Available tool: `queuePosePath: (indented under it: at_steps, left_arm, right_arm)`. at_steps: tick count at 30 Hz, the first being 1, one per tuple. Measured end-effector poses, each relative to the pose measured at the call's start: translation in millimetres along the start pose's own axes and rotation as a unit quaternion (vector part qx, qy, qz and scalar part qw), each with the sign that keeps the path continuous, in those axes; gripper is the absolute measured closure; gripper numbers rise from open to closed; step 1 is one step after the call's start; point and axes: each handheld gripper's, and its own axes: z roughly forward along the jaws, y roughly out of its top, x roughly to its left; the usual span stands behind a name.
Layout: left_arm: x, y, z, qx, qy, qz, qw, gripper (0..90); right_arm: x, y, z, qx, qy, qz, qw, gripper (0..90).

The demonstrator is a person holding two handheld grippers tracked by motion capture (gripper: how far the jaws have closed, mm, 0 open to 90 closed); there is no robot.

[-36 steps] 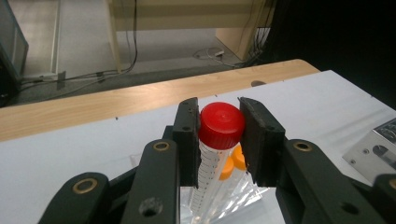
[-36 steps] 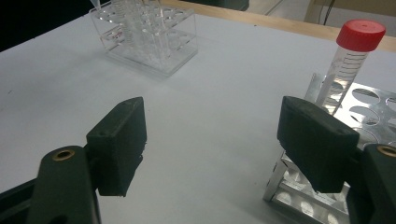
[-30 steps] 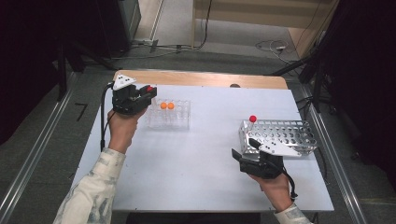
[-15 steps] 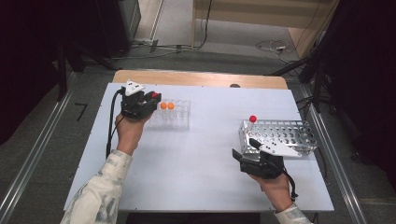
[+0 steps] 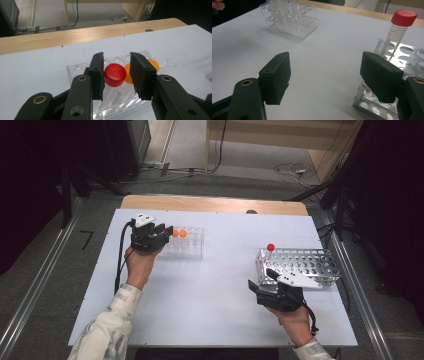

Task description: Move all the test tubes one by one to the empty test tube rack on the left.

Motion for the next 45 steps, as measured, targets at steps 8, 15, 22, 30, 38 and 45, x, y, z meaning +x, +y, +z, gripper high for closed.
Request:
queuePosePath:
  at_steps: [8, 15, 22, 30, 38, 45]
  left_arm:
    - [-1.7, 1.3, -4.7, -0.005, 0.001, -0.005, 1.0, 52.9]
    - [-16.0, -3.1, -24.1, -0.025, -0.008, -0.016, 0.9995, 30.2]
    - [-28.8, -14.1, -37.5, -0.023, -0.029, -0.001, 0.9993, 28.2]
    - [-39.0, -14.3, -41.6, -0.026, -0.043, 0.011, 0.9987, 28.4]
    - [-44.9, -15.5, -41.6, -0.025, -0.052, 0.017, 0.9982, 28.6]
    - [-43.8, -17.0, -41.3, -0.024, -0.048, 0.014, 0.9985, 28.6]
  right_arm:
    - [-0.7, 0.1, -0.5, -0.002, -0.002, 0.002, 1.0, 23.6]
    - [-6.1, -0.4, -0.3, -0.005, -0.018, 0.006, 0.9998, 24.5]
    - [-18.5, 2.9, 6.1, -0.011, -0.052, 0.013, 0.9985, 25.6]
    - [-41.8, 13.0, 26.3, -0.015, -0.104, 0.028, 0.994, 32.0]
    - [-47.8, 17.4, 48.7, 0.004, -0.131, 0.031, 0.9909, 43.5]
    - [-52.6, 19.3, 54.8, 0.005, -0.136, 0.044, 0.9897, 52.5]
